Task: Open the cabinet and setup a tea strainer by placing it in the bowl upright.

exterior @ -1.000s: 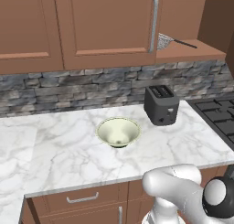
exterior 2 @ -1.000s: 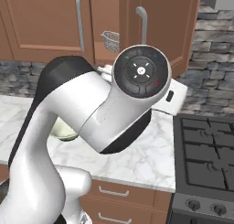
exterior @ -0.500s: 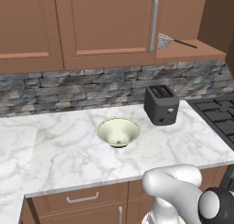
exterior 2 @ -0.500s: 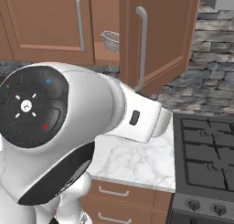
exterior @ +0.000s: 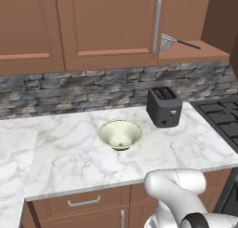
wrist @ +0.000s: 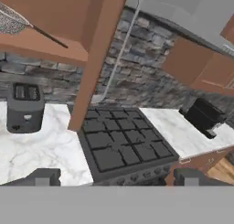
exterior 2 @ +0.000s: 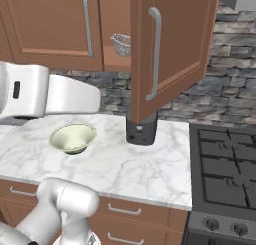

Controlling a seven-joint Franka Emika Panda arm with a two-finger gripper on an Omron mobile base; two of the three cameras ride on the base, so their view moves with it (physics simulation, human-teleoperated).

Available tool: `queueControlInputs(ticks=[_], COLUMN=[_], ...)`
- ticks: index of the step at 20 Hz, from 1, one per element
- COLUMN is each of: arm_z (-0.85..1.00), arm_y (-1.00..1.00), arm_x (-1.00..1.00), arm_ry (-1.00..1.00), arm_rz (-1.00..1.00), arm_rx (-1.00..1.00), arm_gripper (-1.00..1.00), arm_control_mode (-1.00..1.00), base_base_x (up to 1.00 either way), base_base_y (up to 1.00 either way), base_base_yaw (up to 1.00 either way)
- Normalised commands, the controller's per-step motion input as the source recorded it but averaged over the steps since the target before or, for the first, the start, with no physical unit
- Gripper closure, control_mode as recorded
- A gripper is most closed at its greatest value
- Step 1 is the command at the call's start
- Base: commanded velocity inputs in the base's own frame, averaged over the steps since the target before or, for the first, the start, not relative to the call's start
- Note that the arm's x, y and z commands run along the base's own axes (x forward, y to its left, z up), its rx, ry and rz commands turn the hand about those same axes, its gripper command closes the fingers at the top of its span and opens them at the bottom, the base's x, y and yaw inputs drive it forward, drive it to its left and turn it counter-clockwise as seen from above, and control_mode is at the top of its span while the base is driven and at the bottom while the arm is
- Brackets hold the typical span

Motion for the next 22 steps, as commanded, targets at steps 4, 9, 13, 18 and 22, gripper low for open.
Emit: queueControlInputs(ticks=[4, 9, 13, 18, 22], arm_z=[0.0, -0.09, -0.35, -0.24, -0.19], arm_y=[0.83, 0.63, 0.14, -0.02, -0.16], arm_x=[0.0, 0.41, 0.78, 0.68, 0.62], arm_ry=[0.24, 0.2, 0.36, 0.41, 0.39], arm_rz=[-0.14, -0.03, 0.16, 0.14, 0.11], arm_rx=[-0.47, -0.34, -0.25, -0.24, -0.22], arm_gripper=[-1.0, -1.0, -1.0, -1.0, -1.0], arm_control_mode=[-1.0, -1.0, -1.0, -1.0, -1.0], base_base_x=[0.0, 0.0, 0.0, 0.0, 0.0], base_base_y=[0.0, 0.0, 0.0, 0.0, 0.0], base_base_yaw=[0.0, 0.0, 0.0, 0.0, 0.0])
